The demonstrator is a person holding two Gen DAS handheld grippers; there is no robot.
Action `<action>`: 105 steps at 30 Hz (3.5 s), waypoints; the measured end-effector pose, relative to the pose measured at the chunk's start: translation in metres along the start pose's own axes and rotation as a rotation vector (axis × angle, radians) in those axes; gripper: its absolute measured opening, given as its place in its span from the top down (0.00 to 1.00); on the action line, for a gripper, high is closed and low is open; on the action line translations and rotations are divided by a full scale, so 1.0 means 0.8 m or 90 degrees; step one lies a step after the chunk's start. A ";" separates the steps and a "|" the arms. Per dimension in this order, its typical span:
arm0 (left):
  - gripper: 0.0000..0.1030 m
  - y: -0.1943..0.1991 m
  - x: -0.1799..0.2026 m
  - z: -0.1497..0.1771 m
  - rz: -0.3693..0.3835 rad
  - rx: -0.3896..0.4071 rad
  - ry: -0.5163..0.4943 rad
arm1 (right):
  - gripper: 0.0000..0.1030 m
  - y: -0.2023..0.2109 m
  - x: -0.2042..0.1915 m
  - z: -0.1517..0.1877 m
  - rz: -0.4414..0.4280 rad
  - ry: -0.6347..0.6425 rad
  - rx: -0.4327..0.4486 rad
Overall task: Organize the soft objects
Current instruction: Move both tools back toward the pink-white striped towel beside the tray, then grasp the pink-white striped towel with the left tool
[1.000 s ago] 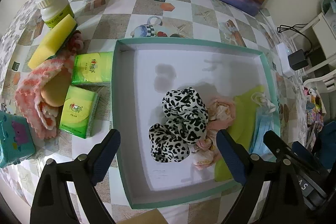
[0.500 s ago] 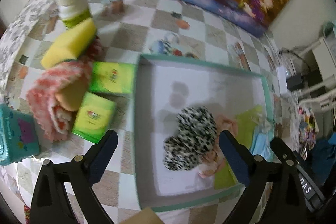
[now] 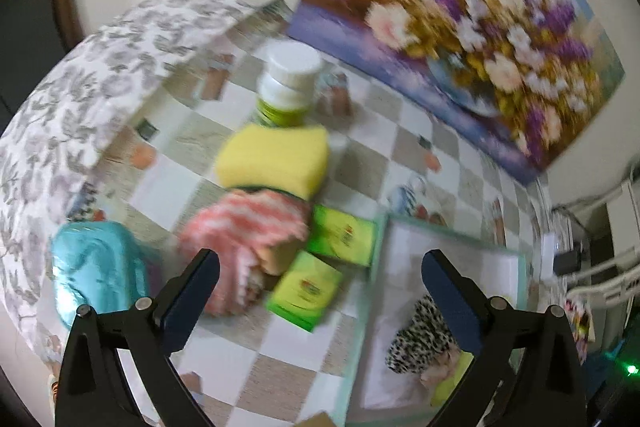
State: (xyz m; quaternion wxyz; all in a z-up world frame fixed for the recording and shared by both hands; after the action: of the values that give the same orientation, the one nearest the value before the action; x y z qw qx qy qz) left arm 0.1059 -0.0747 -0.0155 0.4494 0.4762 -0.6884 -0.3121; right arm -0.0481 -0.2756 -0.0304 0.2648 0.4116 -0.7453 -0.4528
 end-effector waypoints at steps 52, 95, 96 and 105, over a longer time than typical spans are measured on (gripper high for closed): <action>0.13 -0.029 -0.057 -0.038 -0.035 -0.048 -0.106 | 0.20 -0.073 -0.206 0.002 -0.182 0.137 -0.053; 0.92 -0.082 -0.069 -0.025 0.007 -0.119 -0.062 | 0.50 -0.125 -0.206 0.019 -0.231 0.112 -0.112; 0.92 -0.082 -0.069 -0.025 0.007 -0.119 -0.062 | 0.51 -0.125 -0.205 0.019 -0.232 0.110 -0.111; 0.93 -0.074 -0.064 -0.027 0.004 -0.108 -0.066 | 0.52 -0.122 -0.201 0.019 -0.228 0.103 -0.114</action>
State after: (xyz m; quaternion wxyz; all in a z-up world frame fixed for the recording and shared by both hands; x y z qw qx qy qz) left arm 0.1555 -0.0478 -0.0742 0.4526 0.4177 -0.6835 -0.3919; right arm 0.0607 -0.1561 -0.1278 0.2746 0.5472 -0.5934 -0.5225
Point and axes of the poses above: each gripper's, at about its wrist camera, not at the fingertips, and y roughly against the way its jaws point, x to its right, z to its underside, the point moved 4 cm from there along -y, roughly the way its jaws point, and after that the axes turned 4 degrees about y, right-handed, at the moved point
